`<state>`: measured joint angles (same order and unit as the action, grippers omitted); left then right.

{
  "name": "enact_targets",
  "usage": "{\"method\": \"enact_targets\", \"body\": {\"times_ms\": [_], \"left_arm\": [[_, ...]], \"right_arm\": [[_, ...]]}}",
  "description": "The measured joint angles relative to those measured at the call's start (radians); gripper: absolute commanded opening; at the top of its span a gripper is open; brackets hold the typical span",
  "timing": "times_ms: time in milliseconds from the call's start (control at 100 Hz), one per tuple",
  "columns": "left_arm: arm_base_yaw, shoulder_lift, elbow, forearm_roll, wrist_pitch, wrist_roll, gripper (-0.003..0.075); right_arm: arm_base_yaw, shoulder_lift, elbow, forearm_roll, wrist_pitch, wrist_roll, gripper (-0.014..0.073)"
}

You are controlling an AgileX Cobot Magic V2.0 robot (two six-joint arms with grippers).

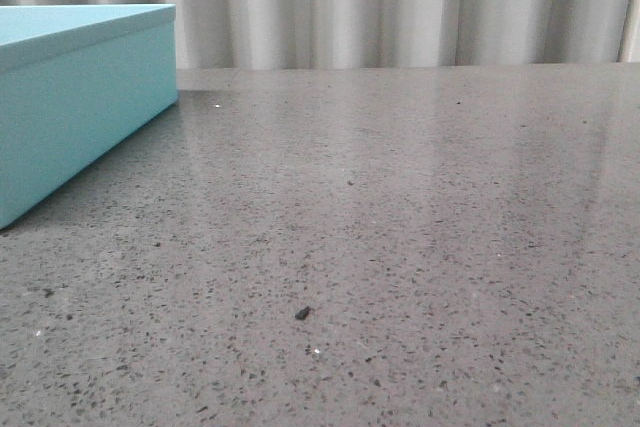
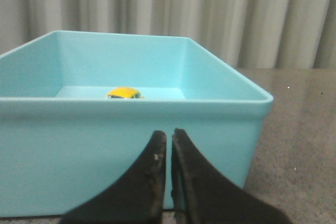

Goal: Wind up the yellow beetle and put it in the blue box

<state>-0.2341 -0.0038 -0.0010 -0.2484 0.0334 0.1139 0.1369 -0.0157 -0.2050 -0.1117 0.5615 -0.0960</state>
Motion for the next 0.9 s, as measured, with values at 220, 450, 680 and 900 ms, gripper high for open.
{"method": "enact_targets", "body": {"times_ms": [220,450,680,900], "left_arm": [[0.0,0.0,0.0,0.004,-0.011,0.0,-0.0021],[0.0,0.0,0.0,0.006,-0.018,0.0,-0.0021],[0.0,0.0,0.0,0.006,0.002,0.0,-0.0021],[0.0,0.0,0.0,0.008,0.016,0.0,-0.0021]], "right_arm": [[-0.061,0.0,0.03,0.004,-0.059,0.0,-0.0053],[-0.081,0.0,0.119,0.022,-0.092,0.0,-0.0053],[-0.081,0.0,0.187,0.022,-0.121,0.0,-0.0053],[-0.081,0.0,0.202,0.022,-0.185,-0.002,-0.0053]]}}
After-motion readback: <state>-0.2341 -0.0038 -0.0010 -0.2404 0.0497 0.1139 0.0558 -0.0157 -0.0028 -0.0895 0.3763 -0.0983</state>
